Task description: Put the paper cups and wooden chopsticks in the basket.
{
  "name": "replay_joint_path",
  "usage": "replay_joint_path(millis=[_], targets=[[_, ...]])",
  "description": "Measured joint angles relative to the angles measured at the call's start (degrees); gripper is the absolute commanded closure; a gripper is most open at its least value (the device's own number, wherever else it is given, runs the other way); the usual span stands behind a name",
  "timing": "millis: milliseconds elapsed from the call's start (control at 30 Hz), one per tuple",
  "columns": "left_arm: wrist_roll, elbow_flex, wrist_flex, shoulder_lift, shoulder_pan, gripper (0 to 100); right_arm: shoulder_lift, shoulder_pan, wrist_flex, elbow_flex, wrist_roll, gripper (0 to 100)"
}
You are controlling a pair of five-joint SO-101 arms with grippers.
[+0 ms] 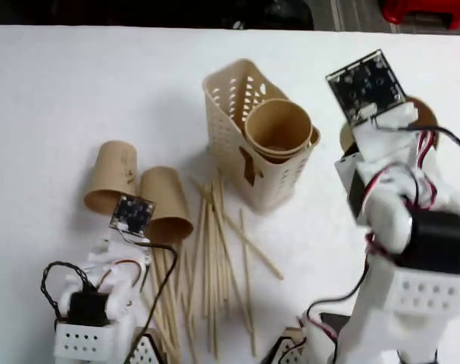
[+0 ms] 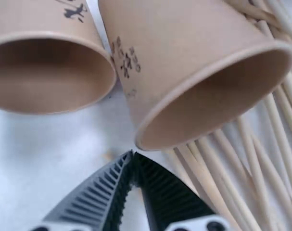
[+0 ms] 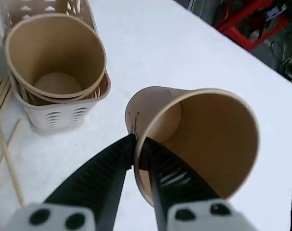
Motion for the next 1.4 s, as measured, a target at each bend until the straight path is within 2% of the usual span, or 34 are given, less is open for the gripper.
replay_joint_path(millis=[333, 633, 967, 1200, 1267, 1400], targets=[[0.00, 0.00, 0.00, 0.00, 0.00, 98, -2.73, -10.81, -2.64, -4.04, 0.00, 97.9], [0.00, 0.00, 0.00, 0.00, 0.00, 98, 8.09, -18.90, -2.64, -9.32, 0.09, 97.9], [0.00, 0.00, 0.00, 0.00, 0.00, 98, 15.82, -21.63, -2.73, -9.41, -1.05, 97.5], [0.00, 0.00, 0.00, 0.00, 0.00, 98, 17.32, -21.63, 0.44, -12.75, -2.20, 77.8], [0.00, 0.00, 0.00, 0.00, 0.00, 98, 16.44, -21.63, 2.29, -15.03, -4.13, 80.7], [0.00, 0.00, 0.00, 0.00, 0.00, 98, 10.81, -21.54, 3.34, -16.53, -5.36, 96.7]])
